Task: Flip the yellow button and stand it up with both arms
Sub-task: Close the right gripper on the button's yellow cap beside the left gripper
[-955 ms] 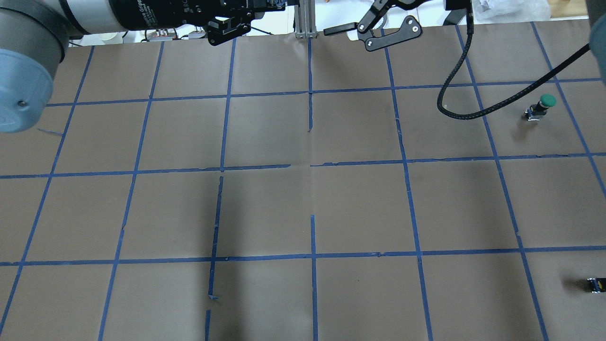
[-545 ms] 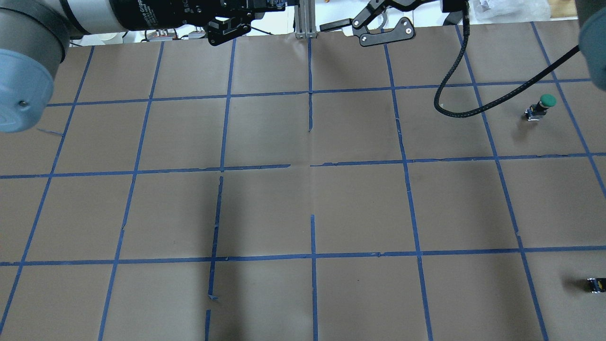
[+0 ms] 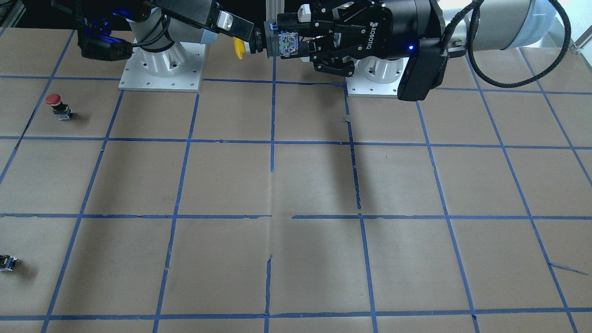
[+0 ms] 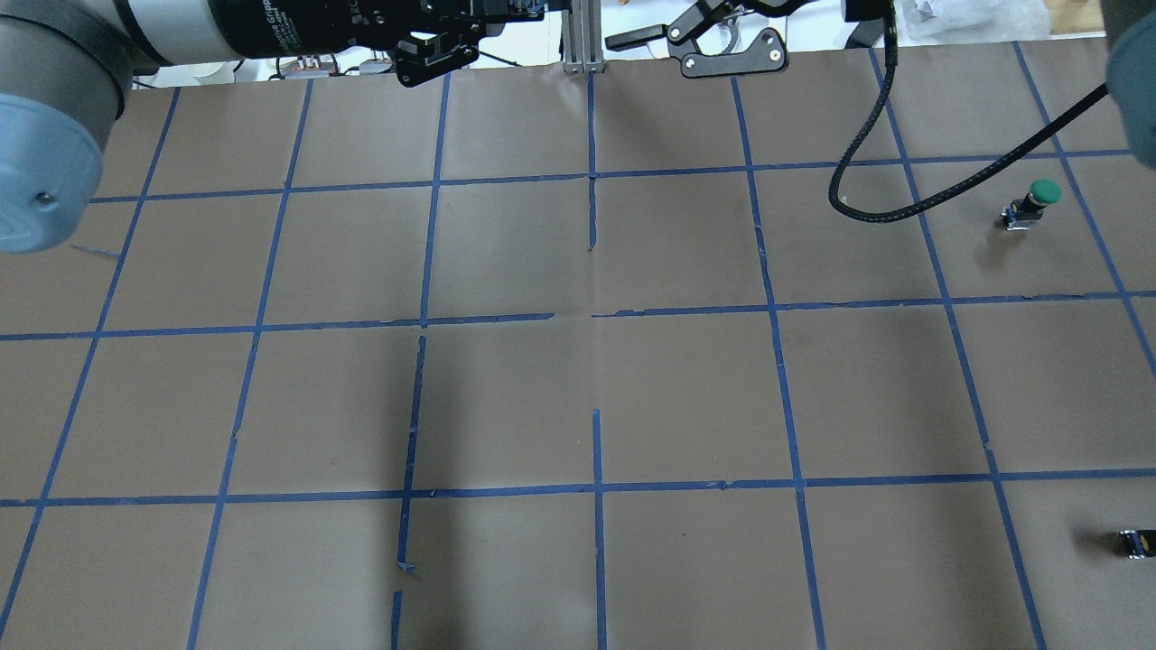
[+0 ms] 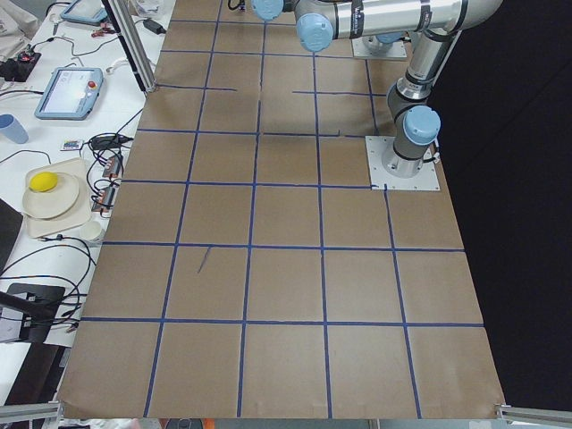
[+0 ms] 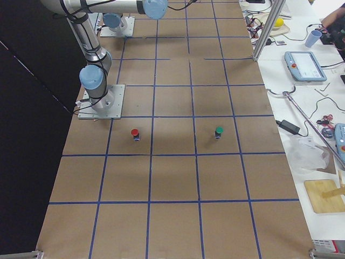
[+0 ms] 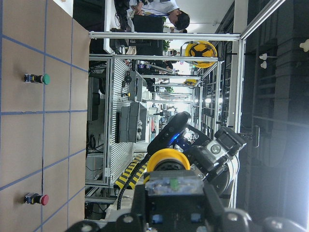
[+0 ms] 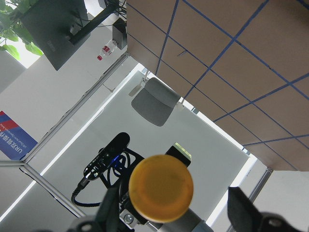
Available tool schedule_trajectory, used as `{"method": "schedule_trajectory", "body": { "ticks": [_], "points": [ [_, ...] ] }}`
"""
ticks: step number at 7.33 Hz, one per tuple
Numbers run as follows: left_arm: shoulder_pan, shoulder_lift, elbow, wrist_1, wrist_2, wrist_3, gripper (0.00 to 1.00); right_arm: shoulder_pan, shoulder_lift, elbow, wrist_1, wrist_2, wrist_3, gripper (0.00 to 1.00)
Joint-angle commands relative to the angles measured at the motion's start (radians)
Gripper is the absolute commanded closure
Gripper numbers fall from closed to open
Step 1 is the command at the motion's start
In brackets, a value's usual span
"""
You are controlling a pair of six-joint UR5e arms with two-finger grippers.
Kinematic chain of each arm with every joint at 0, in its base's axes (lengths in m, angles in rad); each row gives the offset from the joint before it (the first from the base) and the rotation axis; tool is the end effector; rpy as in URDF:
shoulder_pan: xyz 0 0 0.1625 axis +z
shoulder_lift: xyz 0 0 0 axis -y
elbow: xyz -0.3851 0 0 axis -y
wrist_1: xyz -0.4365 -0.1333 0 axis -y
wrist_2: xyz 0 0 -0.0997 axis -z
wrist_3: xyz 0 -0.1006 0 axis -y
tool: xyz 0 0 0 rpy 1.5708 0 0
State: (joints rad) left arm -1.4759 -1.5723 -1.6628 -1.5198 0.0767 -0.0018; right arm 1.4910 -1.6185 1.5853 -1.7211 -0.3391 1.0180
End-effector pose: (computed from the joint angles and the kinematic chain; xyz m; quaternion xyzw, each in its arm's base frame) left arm -0.1819 -0.5542 0.4949 0.0499 -0.7320 0.0160 0.6793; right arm 0.1858 -0.5386 0.5469 0.3790 0.7211 0.1933 0.5469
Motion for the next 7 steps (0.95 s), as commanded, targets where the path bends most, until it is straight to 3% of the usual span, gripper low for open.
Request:
{"method": "schedule_trajectory", "body": {
  "ticks": [1,3,4,5,6,7],
  "points": [
    [0.000,0.000,0.000,0.000,0.000,0.003,0.74,-0.002,0.000,0.001,0.000,0.000,0.001,0.56],
    [0.000,0.000,0.000,0.001,0.000,0.003,0.74,-0.002,0.000,0.001,0.000,0.000,0.002,0.71],
    [0.000,0.000,-0.002,0.001,0.000,0.005,0.73,-0.002,-0.001,0.001,0.001,0.000,0.002,0.72],
    [0.000,0.000,0.000,0.001,0.003,0.008,0.61,-0.002,-0.001,0.001,0.000,0.000,0.002,0.72],
    [0.000,-0.002,-0.002,0.027,0.006,0.011,0.12,-0.003,-0.001,0.001,0.000,0.000,0.002,0.73],
    [-0.001,-0.002,-0.002,0.051,0.009,0.000,0.00,-0.003,-0.001,0.001,0.000,0.000,0.004,0.73]
  ]
}}
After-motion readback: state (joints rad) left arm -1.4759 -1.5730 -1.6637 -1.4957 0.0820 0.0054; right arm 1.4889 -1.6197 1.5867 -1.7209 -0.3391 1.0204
